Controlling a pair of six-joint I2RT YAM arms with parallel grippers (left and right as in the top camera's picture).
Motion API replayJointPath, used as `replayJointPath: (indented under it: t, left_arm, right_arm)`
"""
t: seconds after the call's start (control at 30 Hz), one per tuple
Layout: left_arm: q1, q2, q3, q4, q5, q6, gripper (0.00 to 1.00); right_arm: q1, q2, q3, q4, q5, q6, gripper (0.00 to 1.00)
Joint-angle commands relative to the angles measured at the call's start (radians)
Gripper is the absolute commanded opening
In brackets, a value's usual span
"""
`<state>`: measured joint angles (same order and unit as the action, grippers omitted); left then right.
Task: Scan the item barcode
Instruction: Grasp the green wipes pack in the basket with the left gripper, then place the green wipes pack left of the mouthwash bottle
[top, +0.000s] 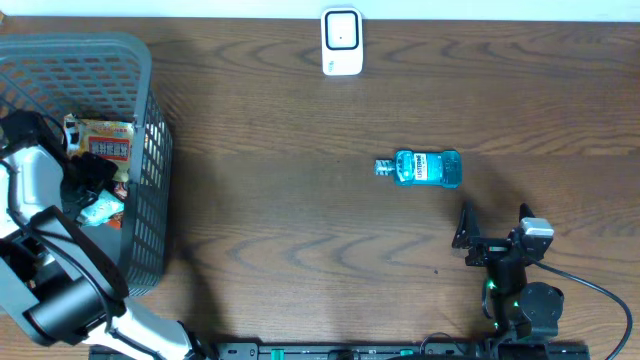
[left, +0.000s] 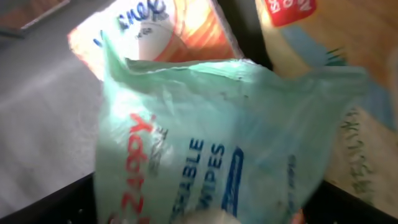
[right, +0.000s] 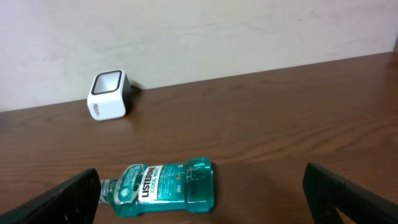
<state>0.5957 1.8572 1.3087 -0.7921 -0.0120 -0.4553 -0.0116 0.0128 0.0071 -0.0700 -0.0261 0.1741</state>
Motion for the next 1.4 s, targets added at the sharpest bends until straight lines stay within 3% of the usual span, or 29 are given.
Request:
replayJointPath:
  t: [0.0,0.07,0.13,0.53,0.8,0.97,1.17,1.37]
  left_arm:
    - [0.003,0.041,-0.005,-0.003,-0.027,0.014,0.71]
    - [0.003,0.044,-0.005,-0.005,-0.026,0.013,0.45]
    - [0.003,0.043,-0.005,-0.006,-0.027,0.014,0.36]
    - [0.003,-0.116,0.107,-0.095,-0.026,0.017,0.36]
    - [0.003,-0.523,0.17,-0.102,0.021,-0.014,0.36]
    - [-0.016,-0.736,0.17,-0.072,0.241,-0.055,0.36]
    - [-0.187,-0.861,0.17,-0.029,0.394,-0.076,0.36]
    - [-0.537,-0.823,0.167,-0.032,0.385,-0.078,0.36]
  right_arm:
    - [0.004,-0.002,-0.002,-0.003,0.005,-0.011,0.99]
    - [0.004,-0.002,-0.002,-0.003,0.005,-0.011,0.99]
    - [0.004,-0.002,-0.002,-0.003,0.005,-0.011,0.99]
    - [0.004,-0.002,-0.002,-0.003,0.005,-0.011,0.99]
    - [0.004,-0.002,-0.002,-0.003,0.005,-0.011,0.99]
    - [0.004,-0.002,-0.002,-0.003,0.005,-0.011,0.99]
    - [0.004,-0.002,-0.002,-0.003,0.005,-0.011,0.99]
    - [0.004,-0.002,-0.002,-0.003,0.005,-0.011,0.99]
